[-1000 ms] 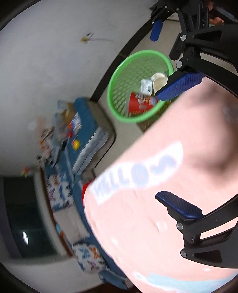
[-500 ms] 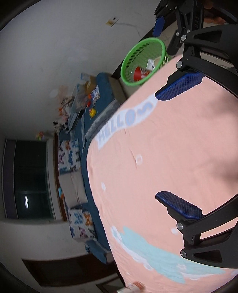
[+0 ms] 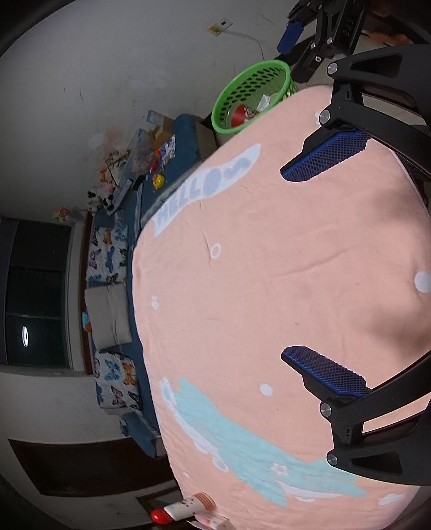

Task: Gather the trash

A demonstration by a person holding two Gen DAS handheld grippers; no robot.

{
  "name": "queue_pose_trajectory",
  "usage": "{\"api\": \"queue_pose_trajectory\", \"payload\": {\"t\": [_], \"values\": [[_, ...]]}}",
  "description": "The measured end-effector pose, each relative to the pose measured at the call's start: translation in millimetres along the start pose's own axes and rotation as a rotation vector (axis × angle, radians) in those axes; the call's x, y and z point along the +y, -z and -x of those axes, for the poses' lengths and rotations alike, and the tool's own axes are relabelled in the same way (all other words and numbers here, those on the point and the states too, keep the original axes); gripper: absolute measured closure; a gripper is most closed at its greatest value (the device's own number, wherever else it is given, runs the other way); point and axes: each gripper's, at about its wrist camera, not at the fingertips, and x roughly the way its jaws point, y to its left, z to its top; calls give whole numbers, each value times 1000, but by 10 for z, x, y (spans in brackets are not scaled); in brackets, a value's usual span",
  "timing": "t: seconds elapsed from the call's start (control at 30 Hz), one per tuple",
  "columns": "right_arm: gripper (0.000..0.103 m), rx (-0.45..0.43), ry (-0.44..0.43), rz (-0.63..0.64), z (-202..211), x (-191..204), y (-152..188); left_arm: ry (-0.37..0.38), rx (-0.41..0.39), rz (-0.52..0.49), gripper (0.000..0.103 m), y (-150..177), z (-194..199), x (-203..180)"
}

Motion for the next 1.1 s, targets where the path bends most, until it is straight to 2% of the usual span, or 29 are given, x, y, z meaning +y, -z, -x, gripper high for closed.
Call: {"api": "queue_pose_trajectory", "payload": {"t": [0.17,0.53,1.1], "values": [[6,-6,5,18,11,51,24,-54,-30,-34,7,44,65,21],[5,-19,17,11,78,11,32,-31,-21,-17,7,49,90,-57],[5,-42,19,-5,129,-49,24,-80,-66,-38,7,61,178,-225]]}}
